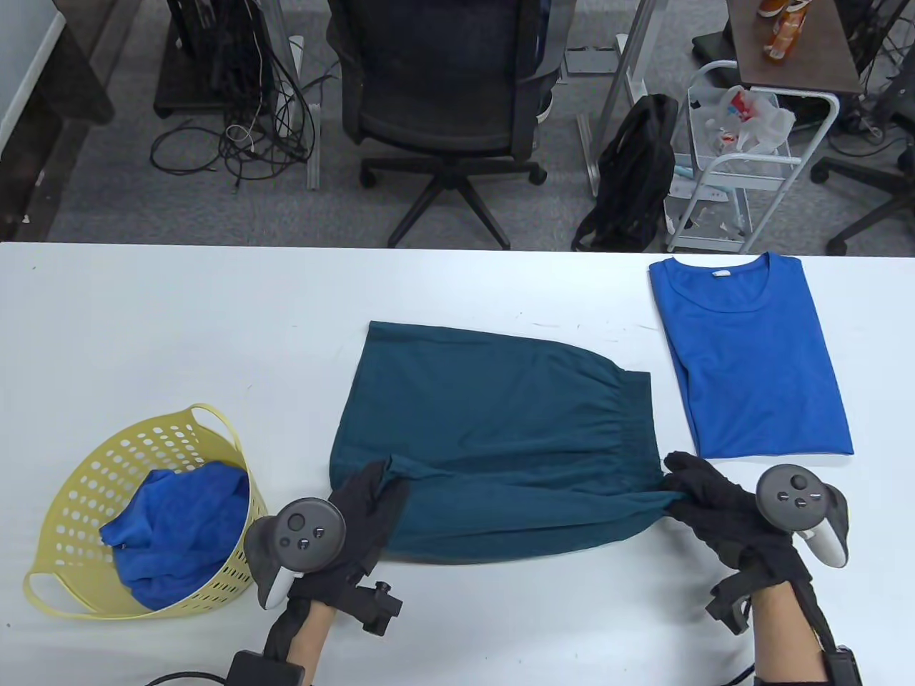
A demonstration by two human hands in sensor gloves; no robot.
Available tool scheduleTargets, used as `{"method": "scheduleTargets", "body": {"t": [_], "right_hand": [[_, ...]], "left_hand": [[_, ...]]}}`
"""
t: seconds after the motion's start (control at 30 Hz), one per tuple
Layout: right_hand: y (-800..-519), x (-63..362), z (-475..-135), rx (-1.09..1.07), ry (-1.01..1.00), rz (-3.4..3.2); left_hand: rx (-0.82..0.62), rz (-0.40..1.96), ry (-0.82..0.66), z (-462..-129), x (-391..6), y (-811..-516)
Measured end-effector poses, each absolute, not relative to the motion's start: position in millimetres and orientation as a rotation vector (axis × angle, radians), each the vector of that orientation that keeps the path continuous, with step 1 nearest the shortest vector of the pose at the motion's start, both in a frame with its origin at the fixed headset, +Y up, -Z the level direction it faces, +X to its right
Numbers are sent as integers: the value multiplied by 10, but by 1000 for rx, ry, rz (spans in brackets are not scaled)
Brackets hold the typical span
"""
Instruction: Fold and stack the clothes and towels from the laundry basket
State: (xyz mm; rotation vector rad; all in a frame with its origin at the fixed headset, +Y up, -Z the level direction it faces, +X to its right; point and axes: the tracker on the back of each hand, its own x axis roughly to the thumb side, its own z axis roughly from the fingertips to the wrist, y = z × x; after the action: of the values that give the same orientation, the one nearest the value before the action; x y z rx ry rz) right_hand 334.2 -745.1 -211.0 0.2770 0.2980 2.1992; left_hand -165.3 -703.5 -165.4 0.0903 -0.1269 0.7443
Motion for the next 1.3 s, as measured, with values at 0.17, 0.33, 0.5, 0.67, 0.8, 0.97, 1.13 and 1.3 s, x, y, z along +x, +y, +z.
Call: {"method": "scheduleTargets", "body": {"t": [0.17, 0.33, 0.5, 0.67, 0.8, 0.97, 1.13, 1.3], "right_hand": [[-7285, 3311, -2084, 313, 573, 2270], [-6931, 3386, -1986, 177, 440, 2483], [-6862, 3350, -2039, -114, 335, 2783], [-7204, 3302, -2359, -387, 361, 2967], [-7518, 3300, -2447, -478, 229, 3096], [-7625, 3317, -2487, -389, 136, 3007], [-7482, 3251, -2466, -252, -25, 2824], [-7389, 3071, -2353, -360, 259, 2884]], "left_hand": [[-263, 704, -115, -1674, -1539, -6959], [-233, 681, -161, -1712, -1385, -6570], [-143, 488, -17, -2491, -1042, -6387], [-238, 246, 35, -3465, -633, -6945], [-306, 162, 78, -3826, -476, -7513], [-269, 15, 81, -3841, -519, -7782], [-334, -87, 217, -3571, -849, -7738], [-434, -145, 373, -3203, -1279, -7699]]}}
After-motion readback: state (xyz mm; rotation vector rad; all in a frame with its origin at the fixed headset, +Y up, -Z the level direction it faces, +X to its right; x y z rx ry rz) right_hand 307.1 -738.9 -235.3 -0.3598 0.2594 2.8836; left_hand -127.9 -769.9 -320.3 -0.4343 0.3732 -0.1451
